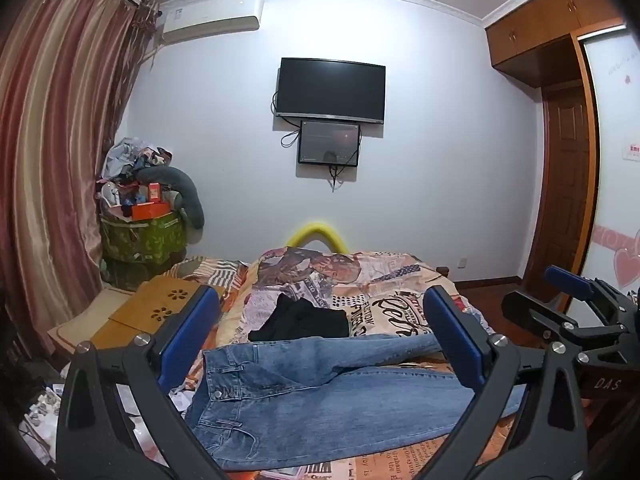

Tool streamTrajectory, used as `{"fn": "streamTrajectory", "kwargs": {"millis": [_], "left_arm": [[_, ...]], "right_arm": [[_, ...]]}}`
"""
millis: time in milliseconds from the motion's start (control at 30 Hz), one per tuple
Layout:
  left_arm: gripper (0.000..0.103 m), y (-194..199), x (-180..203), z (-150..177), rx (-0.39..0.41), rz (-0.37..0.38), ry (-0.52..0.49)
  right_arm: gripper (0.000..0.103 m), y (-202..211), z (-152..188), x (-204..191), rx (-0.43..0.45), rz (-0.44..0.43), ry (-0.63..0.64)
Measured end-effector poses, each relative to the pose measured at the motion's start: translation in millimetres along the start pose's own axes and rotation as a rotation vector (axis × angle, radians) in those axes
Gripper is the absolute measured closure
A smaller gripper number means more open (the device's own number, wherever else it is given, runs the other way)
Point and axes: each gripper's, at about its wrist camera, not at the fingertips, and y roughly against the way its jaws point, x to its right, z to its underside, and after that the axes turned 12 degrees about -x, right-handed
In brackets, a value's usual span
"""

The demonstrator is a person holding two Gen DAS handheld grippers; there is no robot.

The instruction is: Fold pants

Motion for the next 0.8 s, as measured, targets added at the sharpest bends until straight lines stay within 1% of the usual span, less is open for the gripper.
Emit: {"fn": "streamTrajectory", "kwargs": {"millis": [33, 67, 200, 433, 800], "left_arm": [[0.000, -4, -6, -1, -0.014, 0.014, 0.021], [0.000, -1, -8, 2, 0.003, 0.022, 0.025], [0.000, -5, -14, 5, 0.004, 0.016, 0.018], [0.000, -6, -3, 5, 0.003, 0.006, 0.002], [0.000, -8, -5, 3, -0.004, 0.010, 0.007]], "right_arm": [[0.001, 0, 0, 0, 0.000, 0.002, 0.001], [0.001, 0, 1, 0, 0.000, 0.003, 0.001], [0.001, 0, 2, 2, -0.001, 0.002, -0.003], [0.001, 2, 5, 0, 0.003, 0.016, 0.016], [0.000, -1, 5, 0, 0.009, 0.023, 0.013]]}}
